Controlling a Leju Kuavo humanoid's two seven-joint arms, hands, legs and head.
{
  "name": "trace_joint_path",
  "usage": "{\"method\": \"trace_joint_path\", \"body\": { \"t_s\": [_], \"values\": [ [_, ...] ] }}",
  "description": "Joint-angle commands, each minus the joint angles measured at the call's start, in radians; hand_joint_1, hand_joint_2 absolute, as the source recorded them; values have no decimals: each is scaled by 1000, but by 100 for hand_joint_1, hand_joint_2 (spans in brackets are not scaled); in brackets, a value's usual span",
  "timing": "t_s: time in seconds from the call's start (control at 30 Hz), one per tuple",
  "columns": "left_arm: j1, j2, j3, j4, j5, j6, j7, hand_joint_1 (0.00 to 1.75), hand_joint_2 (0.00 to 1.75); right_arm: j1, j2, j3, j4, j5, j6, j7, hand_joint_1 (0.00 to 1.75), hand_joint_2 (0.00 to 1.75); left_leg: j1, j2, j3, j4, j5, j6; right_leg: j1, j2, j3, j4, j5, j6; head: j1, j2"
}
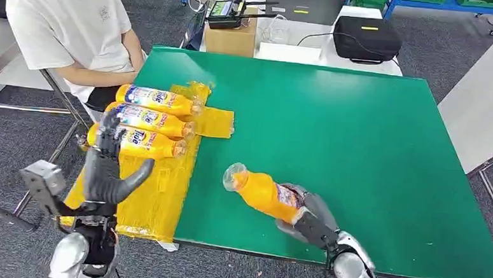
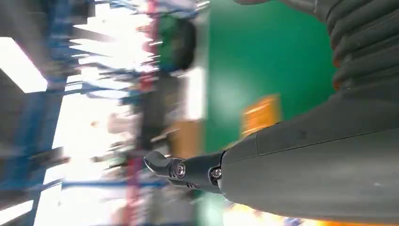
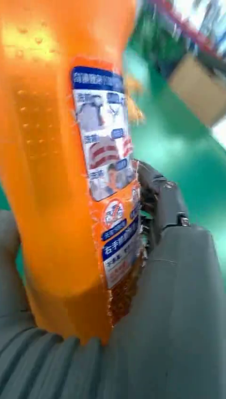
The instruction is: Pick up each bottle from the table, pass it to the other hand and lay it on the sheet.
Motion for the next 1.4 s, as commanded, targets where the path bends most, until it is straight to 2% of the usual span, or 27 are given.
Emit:
{"method": "trace_joint_path", "body": {
  "t_s": [0.03, 0.13, 0.23, 0.33, 0.53, 0.7, 0.9, 1.13, 1.4],
  "values": [
    [17, 7, -184, 304, -52, 13, 1, 0, 175, 66, 109, -70, -277, -48, -14, -25, 175, 175, -1, -1, -2, -3, 1, 4, 0, 0, -3, -3, 1, -4, 0, 0],
    [22, 6, -215, 313, -46, -2, 1, 0, 175, 50, 111, -58, -270, -52, -13, -52, 175, 175, -1, -2, -1, -3, 0, 3, 0, -2, -1, -3, 0, -4, 1, 0],
    [19, 7, -277, 315, -77, 2, -78, 0, 175, 15, 114, -17, -237, -47, -5, -47, 175, 175, -3, -1, -3, -2, 0, 3, -2, -1, -3, -2, 0, -3, 1, 0],
    [22, 22, -310, 248, -99, -1, -98, 0, 175, -4, 131, 9, -167, -42, 5, -41, 175, 175, -2, 0, -5, -1, 0, 2, -1, 0, -6, -2, 0, -3, 1, 0],
    [34, 29, -347, 144, -79, 14, -124, 0, 175, -20, 169, 97, -61, -15, 4, -37, 175, 175, -1, 2, -5, -3, 0, 3, 0, 2, -5, -3, 1, -5, 1, 0],
    [31, 24, -351, 143, -72, 33, -132, 0, 175, -24, 175, 113, -57, -12, 1, -34, 175, 175, -2, 1, -5, -2, 0, 3, -1, 0, -5, -2, 1, -3, 0, 0],
    [6, 26, -397, 166, 86, 32, -77, 0, 175, -54, 190, 194, -50, 22, -70, -26, 175, 175, -2, 0, -6, -2, 0, 3, -1, 0, -6, -2, 1, -4, 1, 0],
    [7, 73, -471, 203, 169, -53, -11, 0, 175, -60, 183, 159, -66, -29, -115, -28, 175, 175, -2, -2, -6, -2, 0, 3, -1, -2, -6, -3, 1, -3, 1, 0],
    [-4, 76, -474, 227, 188, -11, -27, 0, 175, -85, 191, 168, -77, -41, -118, -17, 175, 175, -2, -1, -6, -2, 0, 3, -1, -1, -6, -2, 1, -4, 1, 0]
  ]
}}
